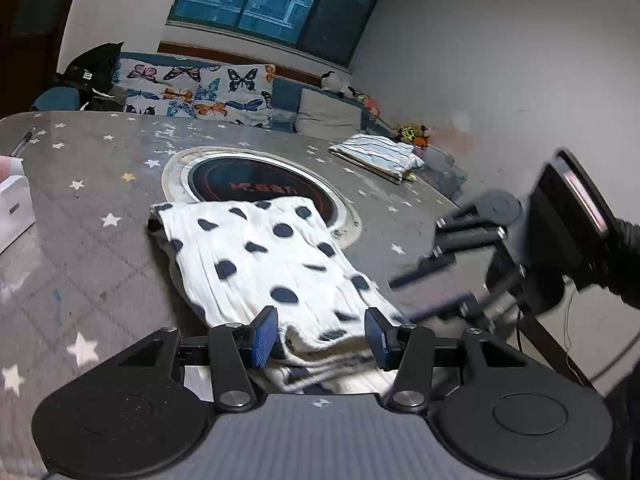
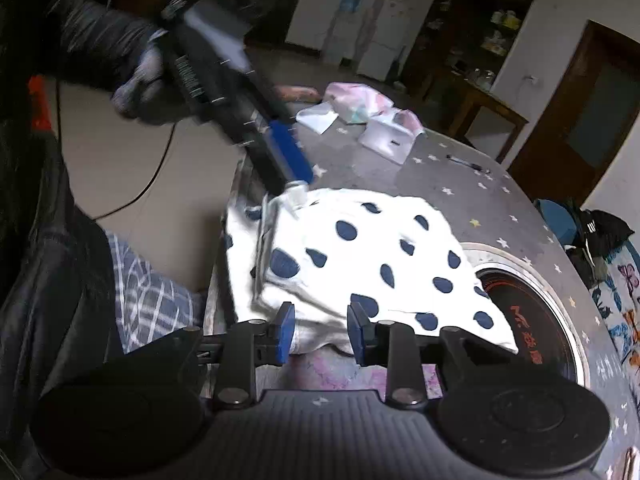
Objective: Fold clothes
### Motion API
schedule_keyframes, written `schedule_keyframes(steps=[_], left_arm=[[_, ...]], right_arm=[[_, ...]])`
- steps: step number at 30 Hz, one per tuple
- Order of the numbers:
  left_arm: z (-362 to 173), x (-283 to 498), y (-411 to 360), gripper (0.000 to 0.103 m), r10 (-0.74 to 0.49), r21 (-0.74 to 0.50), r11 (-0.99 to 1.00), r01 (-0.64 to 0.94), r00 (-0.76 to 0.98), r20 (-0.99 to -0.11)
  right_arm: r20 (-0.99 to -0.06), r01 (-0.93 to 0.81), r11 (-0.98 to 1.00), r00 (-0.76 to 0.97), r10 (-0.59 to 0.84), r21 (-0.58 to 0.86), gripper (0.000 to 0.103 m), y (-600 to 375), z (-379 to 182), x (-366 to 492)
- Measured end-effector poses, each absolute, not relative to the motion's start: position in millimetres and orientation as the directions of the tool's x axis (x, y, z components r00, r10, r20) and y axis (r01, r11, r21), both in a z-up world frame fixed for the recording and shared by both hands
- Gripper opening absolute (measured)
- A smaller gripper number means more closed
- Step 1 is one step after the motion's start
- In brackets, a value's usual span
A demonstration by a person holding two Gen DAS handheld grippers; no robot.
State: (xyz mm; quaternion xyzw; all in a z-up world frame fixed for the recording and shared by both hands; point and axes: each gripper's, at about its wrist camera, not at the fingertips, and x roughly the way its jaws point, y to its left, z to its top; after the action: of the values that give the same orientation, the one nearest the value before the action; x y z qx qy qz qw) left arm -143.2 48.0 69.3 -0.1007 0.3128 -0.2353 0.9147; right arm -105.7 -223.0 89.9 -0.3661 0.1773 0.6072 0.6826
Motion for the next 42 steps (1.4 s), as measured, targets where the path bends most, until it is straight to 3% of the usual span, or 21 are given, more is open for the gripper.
schedule_keyframes(steps=[4,15,21,23,29,34,42], left_arm=[[69.2,-155.6,51.9,0.052,-0.472,-0.33,0.88,0.342,0.71,-0.523],[75.8,-168.6,59.5,0.053,-0.434,-0.324,0.896,0.303,0.755,-0.492],[74.7,-176.4,63.7,0.055,-0.412,-0.333,0.903,0.272,0.769,-0.488],[73.3,-178.9,65.2,0.056,-0.406,-0.341,0.903,0.259,0.773,-0.488],[73.6,-181.8,68.7,0.057,-0.384,-0.343,0.91,0.234,0.786,-0.484],[83.1,-182.8,72.7,0.057,-0.376,-0.346,0.909,0.23,0.811,-0.447],[79.0,-163.3,47.8,0.055,-0.433,-0.368,0.886,0.283,0.79,-0.435]], right_arm=[[-0.685,-0.96,-0.026,0.181,0.706,-0.28,0.036,-221.7,89.9,-114.1],[-0.661,-0.938,-0.09,0.166,0.732,-0.335,0.036,-180.2,94.4,-136.1],[-0.717,-0.927,-0.114,0.193,0.67,-0.356,0.03,-153.0,72.8,-138.5],[-0.728,-0.931,-0.113,0.192,0.658,-0.347,0.023,-150.2,70.2,-138.7],[-0.696,-0.95,-0.052,0.188,0.693,-0.308,0.012,-160.6,89.6,-132.2],[-0.674,-0.958,-0.059,0.152,0.723,-0.279,0.011,-178.7,108.1,-134.6],[-0.704,-0.969,-0.068,0.125,0.699,-0.239,0.016,-175.3,78.2,-131.6]])
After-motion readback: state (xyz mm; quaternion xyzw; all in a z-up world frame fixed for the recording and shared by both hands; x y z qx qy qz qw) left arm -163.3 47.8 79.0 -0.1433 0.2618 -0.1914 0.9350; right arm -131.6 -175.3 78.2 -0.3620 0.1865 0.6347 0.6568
